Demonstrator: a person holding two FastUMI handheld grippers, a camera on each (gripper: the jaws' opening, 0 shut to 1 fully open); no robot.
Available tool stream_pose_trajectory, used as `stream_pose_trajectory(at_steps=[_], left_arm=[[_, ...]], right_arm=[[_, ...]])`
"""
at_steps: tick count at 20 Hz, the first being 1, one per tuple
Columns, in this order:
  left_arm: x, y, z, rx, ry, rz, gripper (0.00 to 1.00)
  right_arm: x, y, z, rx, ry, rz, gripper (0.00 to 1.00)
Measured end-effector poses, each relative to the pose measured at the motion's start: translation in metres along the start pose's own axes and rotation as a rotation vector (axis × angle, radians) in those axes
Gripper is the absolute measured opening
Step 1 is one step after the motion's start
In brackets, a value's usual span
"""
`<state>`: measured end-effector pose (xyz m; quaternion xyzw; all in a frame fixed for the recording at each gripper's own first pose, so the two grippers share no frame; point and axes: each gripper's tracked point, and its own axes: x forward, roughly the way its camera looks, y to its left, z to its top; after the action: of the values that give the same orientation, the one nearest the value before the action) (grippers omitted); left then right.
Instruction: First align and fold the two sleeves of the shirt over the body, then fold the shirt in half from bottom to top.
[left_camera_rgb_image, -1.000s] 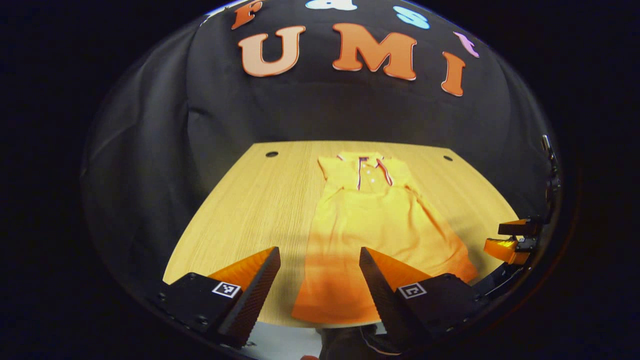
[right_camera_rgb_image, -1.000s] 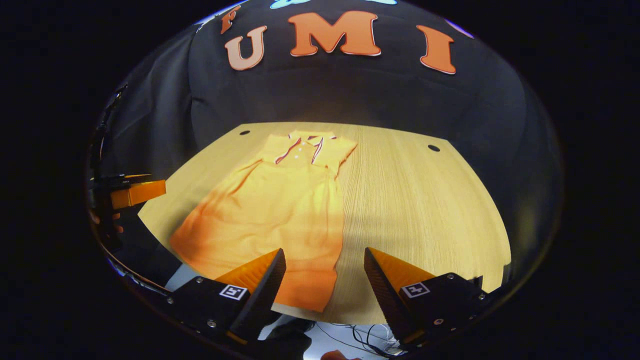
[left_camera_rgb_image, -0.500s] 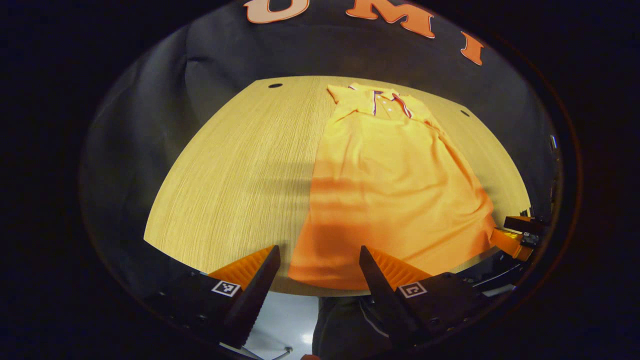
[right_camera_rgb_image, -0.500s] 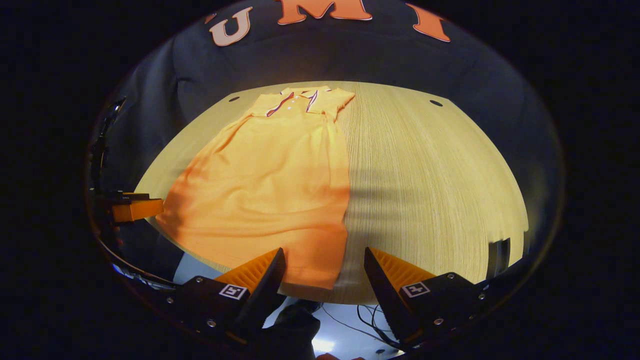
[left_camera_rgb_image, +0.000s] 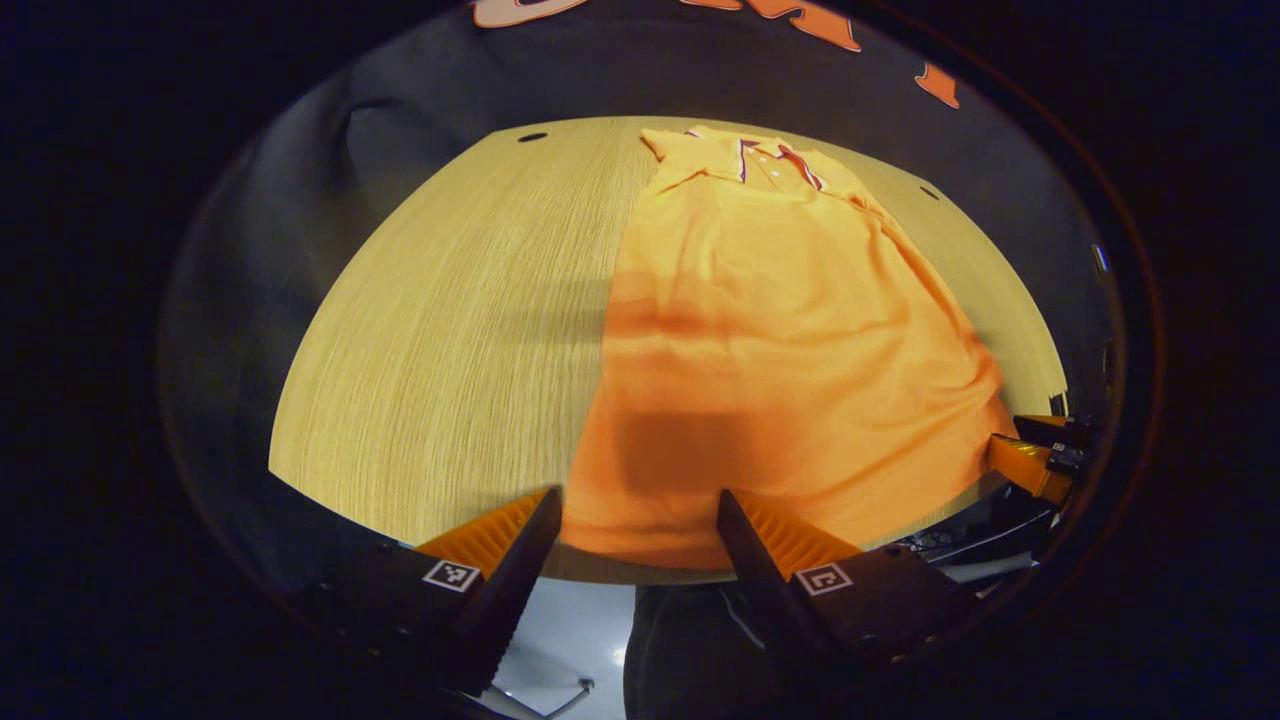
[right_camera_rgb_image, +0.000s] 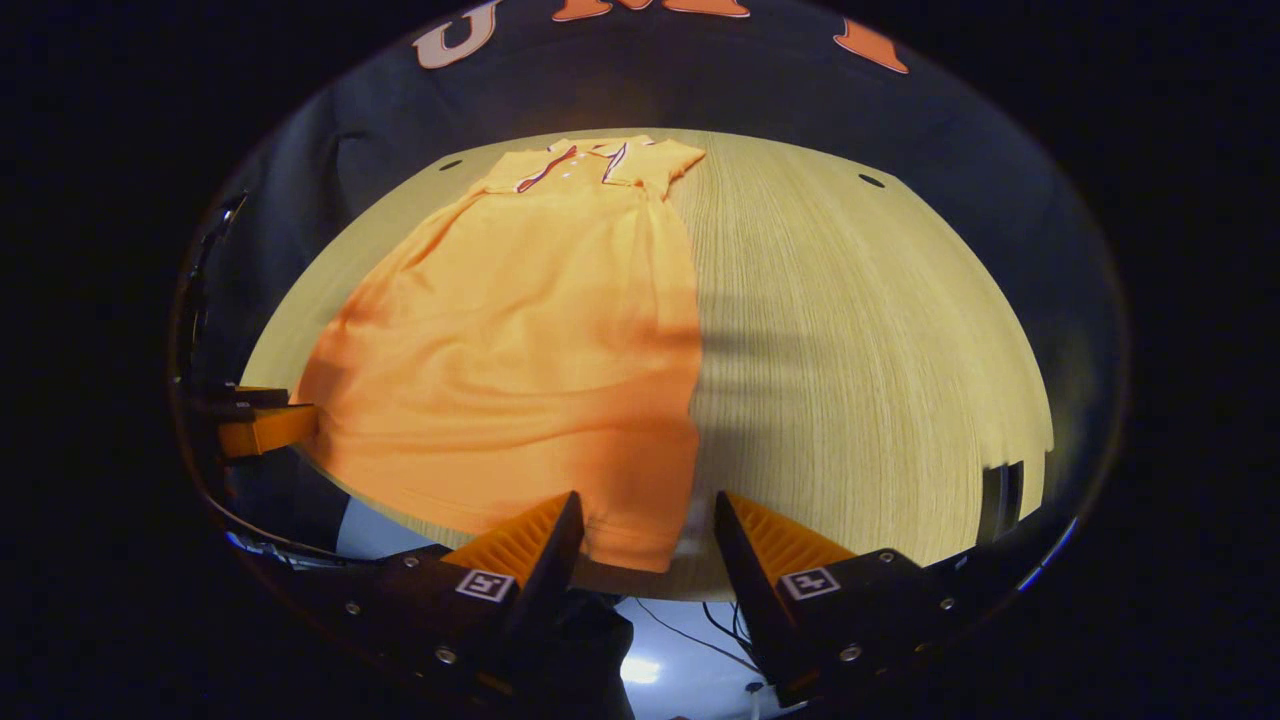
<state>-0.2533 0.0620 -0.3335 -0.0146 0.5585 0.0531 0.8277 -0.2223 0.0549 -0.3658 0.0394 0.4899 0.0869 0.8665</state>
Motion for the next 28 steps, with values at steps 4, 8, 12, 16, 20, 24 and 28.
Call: stream_pose_trajectory(at_steps=[4, 8, 12, 16, 20, 24, 28], left_arm=[[0.007, -0.025, 0.010, 0.059, -0.017, -0.043, 0.50], [-0.001, -0.040, 0.016, 0.049, -0.042, -0.107, 0.01], [-0.009, -0.030, 0.042, 0.024, -0.081, -0.113, 0.02], [-0.026, -0.026, 0.088, -0.001, -0.174, -0.129, 0.02], [-0.034, -0.027, 0.137, -0.011, -0.247, -0.153, 0.02], [-0.040, -0.030, 0.180, 0.008, -0.297, -0.172, 0.02], [-0.045, -0.030, 0.230, 0.028, -0.359, -0.188, 0.02]], right_arm=[[0.002, 0.004, 0.005, 0.115, 0.001, 0.057, 0.20], [-0.001, 0.027, 0.008, 0.228, 0.020, 0.201, 0.07], [-0.008, 0.032, 0.034, 0.252, -0.038, 0.260, 0.06], [-0.015, 0.029, 0.077, 0.261, -0.141, 0.282, 0.05], [-0.022, 0.027, 0.121, 0.266, -0.227, 0.301, 0.05], [-0.026, 0.021, 0.162, 0.255, -0.294, 0.294, 0.05], [-0.032, 0.016, 0.206, 0.216, -0.367, 0.264, 0.04]])
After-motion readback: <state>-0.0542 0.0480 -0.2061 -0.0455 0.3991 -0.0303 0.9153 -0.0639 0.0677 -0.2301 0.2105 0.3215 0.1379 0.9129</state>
